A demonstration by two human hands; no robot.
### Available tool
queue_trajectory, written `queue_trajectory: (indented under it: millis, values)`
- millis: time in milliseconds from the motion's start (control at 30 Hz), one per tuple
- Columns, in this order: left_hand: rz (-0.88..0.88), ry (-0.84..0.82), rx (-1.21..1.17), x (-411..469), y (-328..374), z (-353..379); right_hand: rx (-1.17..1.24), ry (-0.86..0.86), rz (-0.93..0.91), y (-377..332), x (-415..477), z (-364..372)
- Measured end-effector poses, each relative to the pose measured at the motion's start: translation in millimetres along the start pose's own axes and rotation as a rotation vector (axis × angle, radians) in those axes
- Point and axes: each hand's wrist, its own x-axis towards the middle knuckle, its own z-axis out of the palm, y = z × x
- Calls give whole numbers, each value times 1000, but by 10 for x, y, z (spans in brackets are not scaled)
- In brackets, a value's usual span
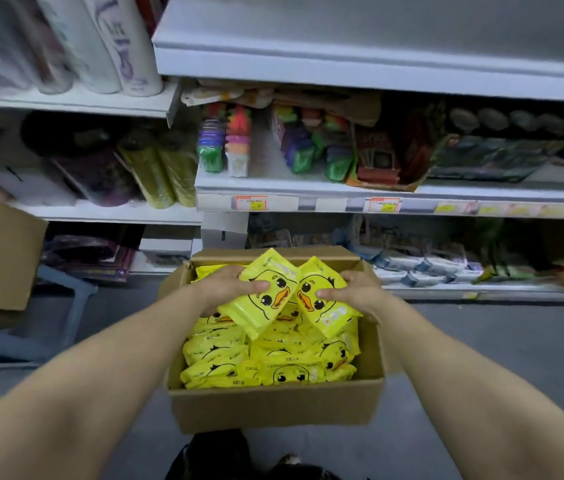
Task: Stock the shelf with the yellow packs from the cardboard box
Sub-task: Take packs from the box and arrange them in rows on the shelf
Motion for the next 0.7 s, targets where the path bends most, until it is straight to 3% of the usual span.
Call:
queue_trajectory:
  millis: [67,433,700]
  values:
    - [44,-56,-3,-131,196,-25,16,8,-38,-82,-106,-104]
    - [370,201,57,-858,1550,-519,237,79,-285,-952,-572,-875]
    - [507,392,151,-1125,2327,-1007,152,206,-556,-1959,-790,-1338]
